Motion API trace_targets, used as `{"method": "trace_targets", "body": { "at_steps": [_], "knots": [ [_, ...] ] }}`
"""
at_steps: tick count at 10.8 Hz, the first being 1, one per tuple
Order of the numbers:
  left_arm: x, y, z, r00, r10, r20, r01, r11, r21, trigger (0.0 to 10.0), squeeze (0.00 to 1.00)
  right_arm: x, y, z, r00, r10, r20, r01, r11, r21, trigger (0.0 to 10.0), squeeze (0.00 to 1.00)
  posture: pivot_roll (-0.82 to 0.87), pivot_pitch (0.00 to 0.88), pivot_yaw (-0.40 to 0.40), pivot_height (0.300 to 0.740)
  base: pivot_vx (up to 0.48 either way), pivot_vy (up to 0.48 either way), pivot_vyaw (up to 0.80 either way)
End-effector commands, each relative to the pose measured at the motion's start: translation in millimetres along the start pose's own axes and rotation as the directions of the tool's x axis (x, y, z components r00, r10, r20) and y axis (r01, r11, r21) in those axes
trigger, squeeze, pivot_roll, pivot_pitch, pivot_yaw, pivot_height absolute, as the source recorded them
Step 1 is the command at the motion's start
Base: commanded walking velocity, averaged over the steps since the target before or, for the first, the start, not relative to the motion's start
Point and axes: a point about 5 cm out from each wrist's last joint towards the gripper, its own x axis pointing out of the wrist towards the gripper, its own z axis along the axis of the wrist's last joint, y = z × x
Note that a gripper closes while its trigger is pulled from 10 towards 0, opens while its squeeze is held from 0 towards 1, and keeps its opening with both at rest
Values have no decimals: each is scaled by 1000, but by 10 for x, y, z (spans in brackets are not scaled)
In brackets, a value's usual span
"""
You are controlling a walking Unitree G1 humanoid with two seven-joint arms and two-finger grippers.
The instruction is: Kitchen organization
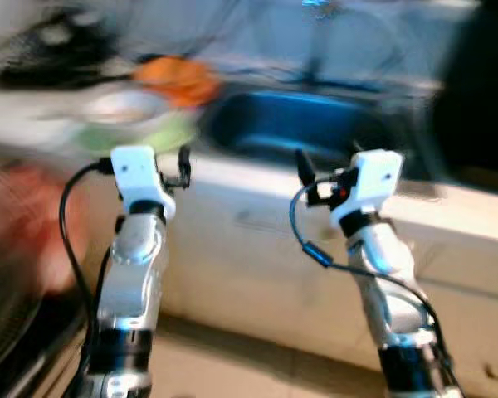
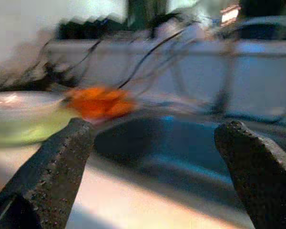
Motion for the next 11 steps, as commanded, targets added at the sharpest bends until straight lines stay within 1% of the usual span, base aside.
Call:
{"method": "trace_targets", "body": {
  "at_steps": [1, 2, 4, 5, 7, 8, 9, 11],
  "knots": [
    [12, -5, 35, 1000, -1, 4, 1, 1000, 2, 10000, 0, 25, 5, 49, 1000, 5, 19, -5, 1000, -2, 10000, 0, -14, 13, -37, 740, 0, 0, 0],
    [29, 12, 62, 1000, -1, 10, 1, 1000, -3, 10000, 0, 22, 2, 49, 1000, 2, 17, -2, 1000, 1, 10000, 0, -15, 14, -37, 740, 0, 0, 0],
    [51, -5, 114, 999, -20, 26, 21, 1000, -21, 10000, 0, 29, -2, 61, 1000, -2, 21, 2, 1000, 0, 10000, 0, -16, 12, -39, 740, 0, 0, 0],
    [70, -47, 205, 997, -48, 59, 50, 998, -37, 10000, 0, 45, -5, 96, 999, -6, 36, 6, 1000, -3, 10000, 0, -15, 12, -39, 740, 0, 0, 0],
    [79, -50, 263, 996, -52, 76, 55, 998, -38, 10000, 0, 57, 2, 140, 999, -6, 54, 6, 1000, -5, 10000, 0, -13, 10, -37, 740, 263, 0, 0],
    [96, -49, 358, 993, -52, 108, 55, 998, -33, 10000, 0, 72, 5, 194, 997, -4, 74, 4, 1000, -7, 10000, 0, -13, 13, -36, 740, 285, 0, 0],
    [100, -48, 377, 992, -53, 113, 57, 998, -33, 10000, 0, 78, 8, 210, 997, -1, 80, 1, 1000, -9, 10000, 0, -14, 13, -35, 740, 292, 0, 0],
    [69, -22, 293, 996, -45, 79, 47, 998, -34, 10000, 0, 69, -7, 192, 997, -4, 71, 5, 1000, -12, 10000, 0, -15, 19, -34, 740, 321, 0, 0]
  ]
}}
